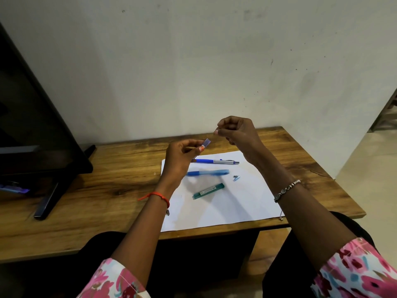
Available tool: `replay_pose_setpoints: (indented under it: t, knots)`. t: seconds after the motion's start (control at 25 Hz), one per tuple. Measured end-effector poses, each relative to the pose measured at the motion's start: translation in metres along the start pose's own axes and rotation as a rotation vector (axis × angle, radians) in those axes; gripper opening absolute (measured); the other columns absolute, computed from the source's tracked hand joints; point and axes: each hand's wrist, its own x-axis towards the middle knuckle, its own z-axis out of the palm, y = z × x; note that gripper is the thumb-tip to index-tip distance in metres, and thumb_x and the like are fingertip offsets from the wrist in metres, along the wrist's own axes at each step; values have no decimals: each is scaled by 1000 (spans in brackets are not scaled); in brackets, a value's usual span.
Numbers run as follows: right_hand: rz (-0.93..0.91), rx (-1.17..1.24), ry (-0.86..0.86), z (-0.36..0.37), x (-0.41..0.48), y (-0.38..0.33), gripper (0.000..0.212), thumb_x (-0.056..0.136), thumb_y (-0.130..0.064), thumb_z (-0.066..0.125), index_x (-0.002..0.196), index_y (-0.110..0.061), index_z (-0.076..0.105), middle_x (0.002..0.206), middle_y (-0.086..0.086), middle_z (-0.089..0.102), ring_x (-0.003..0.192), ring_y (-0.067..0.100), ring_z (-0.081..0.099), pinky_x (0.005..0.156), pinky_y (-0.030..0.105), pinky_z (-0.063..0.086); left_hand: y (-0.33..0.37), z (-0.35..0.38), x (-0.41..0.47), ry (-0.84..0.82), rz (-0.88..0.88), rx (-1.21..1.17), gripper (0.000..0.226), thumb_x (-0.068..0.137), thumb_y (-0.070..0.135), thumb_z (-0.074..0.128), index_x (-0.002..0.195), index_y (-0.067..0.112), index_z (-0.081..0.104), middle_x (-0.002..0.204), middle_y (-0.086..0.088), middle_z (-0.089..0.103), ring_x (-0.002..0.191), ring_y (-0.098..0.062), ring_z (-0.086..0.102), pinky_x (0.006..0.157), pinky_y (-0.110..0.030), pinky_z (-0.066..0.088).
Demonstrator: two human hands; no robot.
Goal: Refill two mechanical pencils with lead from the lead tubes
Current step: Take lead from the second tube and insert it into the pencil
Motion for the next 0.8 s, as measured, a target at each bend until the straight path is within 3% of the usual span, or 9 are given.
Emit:
replay_pose_setpoints:
  t: [0.08, 0.2, 0.32, 0.44, 0.64, 0.8]
  knots:
    - [-19, 16, 58, -1, 2, 1, 15, 79, 3, 65, 87, -10, 60, 75, 6, 62, 46, -5, 53, 44, 5, 36, 0, -1, 0, -9, -8, 10, 19, 83, 11, 63, 102, 12, 67, 83, 10, 63, 74, -1, 59, 56, -8, 50]
    - [-53, 48, 174, -7, 8, 6, 16, 81, 0, 63, 91, -12, 59, 75, 3, 61, 47, -7, 51, 48, 6, 37, 0, -8, 1, -71, -79, 31, 21, 84, 10, 62, 104, 8, 66, 81, 8, 63, 75, -5, 58, 67, -20, 51]
    - [-44, 83, 257, -14, 11, 8, 18, 83, -1, 60, 98, -11, 57, 76, 1, 61, 45, -7, 50, 51, 8, 36, 0, -18, 3, -140, -170, -100, 18, 85, 8, 60, 102, 6, 66, 86, 3, 66, 80, -10, 62, 76, -27, 52]
    - [-26, 38, 198, -14, 11, 8, 19, 83, -4, 61, 100, -13, 56, 76, -1, 62, 47, -7, 50, 51, 11, 35, 3, -19, 3, -172, -187, -228, 13, 85, 10, 60, 92, 16, 68, 94, 3, 68, 88, -10, 64, 80, -27, 54]
    - [-50, -21, 66, -2, 6, 5, 23, 82, -4, 63, 101, -13, 54, 78, 1, 63, 60, 4, 52, 48, 6, 36, 3, -8, 1, -174, -186, -162, 12, 84, 13, 62, 94, 18, 67, 92, 3, 67, 97, -19, 61, 87, -34, 51]
    - [-79, -69, 22, 4, 2, 3, 25, 82, -3, 63, 103, -11, 52, 83, 6, 63, 63, 11, 51, 47, 4, 37, 3, -7, 1, -187, -172, -127, 17, 84, 11, 61, 99, 14, 68, 80, 12, 70, 86, -11, 64, 76, -24, 53]
